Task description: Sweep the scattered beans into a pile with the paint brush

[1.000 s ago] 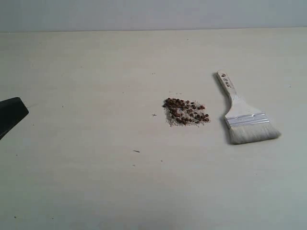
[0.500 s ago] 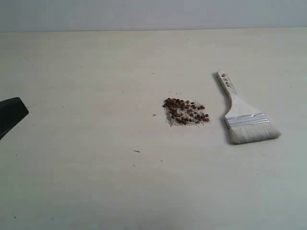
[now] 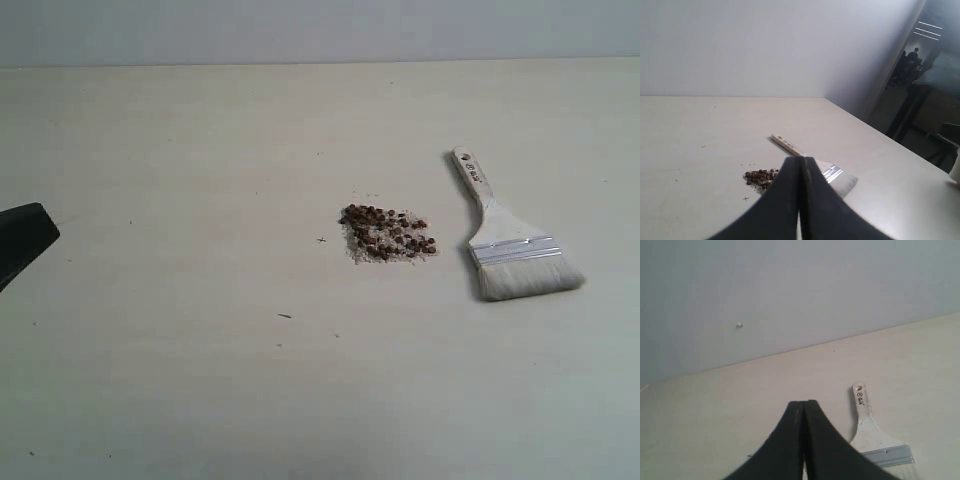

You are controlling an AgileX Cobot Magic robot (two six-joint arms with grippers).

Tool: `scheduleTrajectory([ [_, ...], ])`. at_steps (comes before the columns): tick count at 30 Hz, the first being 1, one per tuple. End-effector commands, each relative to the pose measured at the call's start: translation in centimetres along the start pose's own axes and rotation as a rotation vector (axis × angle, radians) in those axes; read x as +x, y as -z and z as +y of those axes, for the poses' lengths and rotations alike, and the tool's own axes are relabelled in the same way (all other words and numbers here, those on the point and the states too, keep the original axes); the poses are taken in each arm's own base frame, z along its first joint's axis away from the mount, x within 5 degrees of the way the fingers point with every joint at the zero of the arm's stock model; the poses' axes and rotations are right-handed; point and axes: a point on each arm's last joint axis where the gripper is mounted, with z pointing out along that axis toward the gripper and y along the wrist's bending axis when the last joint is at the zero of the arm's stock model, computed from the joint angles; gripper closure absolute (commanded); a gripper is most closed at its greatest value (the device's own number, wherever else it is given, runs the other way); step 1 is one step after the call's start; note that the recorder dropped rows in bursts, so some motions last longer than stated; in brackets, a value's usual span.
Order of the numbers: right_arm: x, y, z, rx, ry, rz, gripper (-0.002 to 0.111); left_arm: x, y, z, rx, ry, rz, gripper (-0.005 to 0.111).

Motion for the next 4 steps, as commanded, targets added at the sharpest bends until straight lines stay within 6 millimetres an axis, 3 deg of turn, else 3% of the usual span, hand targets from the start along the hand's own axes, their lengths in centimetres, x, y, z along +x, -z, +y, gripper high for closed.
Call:
scheduleTrajectory([
  [1,0.14,0.04,0.0,-0.004,0.002,0.001,0.108,0.0,0.07,-0.08,0.001,0.009,-0.011,0.107],
  [4,0.14,0.04,0.0,-0.004,0.002,0.001,0.108,0.0,0.07,-0.08,0.001,0.009,-0.011,0.107],
])
